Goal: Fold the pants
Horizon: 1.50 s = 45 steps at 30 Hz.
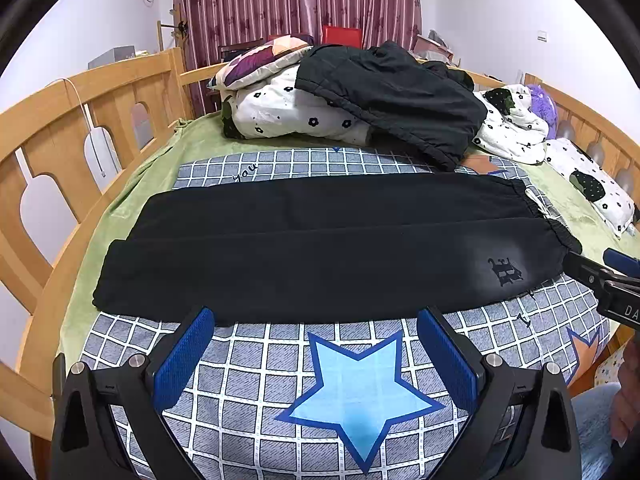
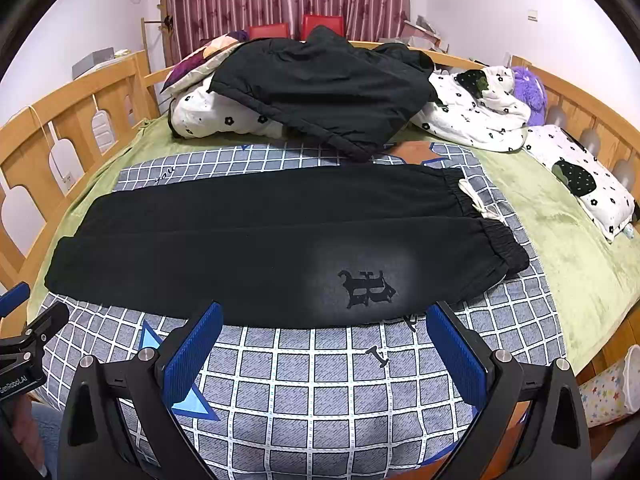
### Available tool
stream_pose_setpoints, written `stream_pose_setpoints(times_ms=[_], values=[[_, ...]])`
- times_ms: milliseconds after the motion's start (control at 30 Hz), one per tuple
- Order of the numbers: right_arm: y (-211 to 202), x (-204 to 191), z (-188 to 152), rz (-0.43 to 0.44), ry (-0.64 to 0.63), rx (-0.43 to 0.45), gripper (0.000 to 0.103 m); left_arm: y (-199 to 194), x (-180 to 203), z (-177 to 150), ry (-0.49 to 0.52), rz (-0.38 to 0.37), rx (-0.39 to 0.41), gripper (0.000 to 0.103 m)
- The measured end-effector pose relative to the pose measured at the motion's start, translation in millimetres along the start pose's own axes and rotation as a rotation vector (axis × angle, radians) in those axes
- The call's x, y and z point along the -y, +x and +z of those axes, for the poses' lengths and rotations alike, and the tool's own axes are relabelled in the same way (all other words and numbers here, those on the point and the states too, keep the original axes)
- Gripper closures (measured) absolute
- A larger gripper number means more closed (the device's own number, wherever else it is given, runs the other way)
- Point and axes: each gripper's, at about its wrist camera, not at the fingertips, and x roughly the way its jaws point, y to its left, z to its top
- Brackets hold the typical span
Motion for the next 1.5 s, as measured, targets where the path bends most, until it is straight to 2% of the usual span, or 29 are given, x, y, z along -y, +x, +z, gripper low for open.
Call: stream_pose_setpoints(times_ms=[1267,1400,1500], values=[[-4,-2,2,0.019,0.006,0.01,0.003,-10,8,1,-0.001,-0.016,0.012,0.001],[-10,-6,5,0.057,0.019,0.008,0.003,-21,12,2,-0.004,-0.025,0.044,0.001],[-19,-5,7,0.083,0.042,0.016,0.003,-36,7,7,-0.044,-0.021,0.104,0.001]])
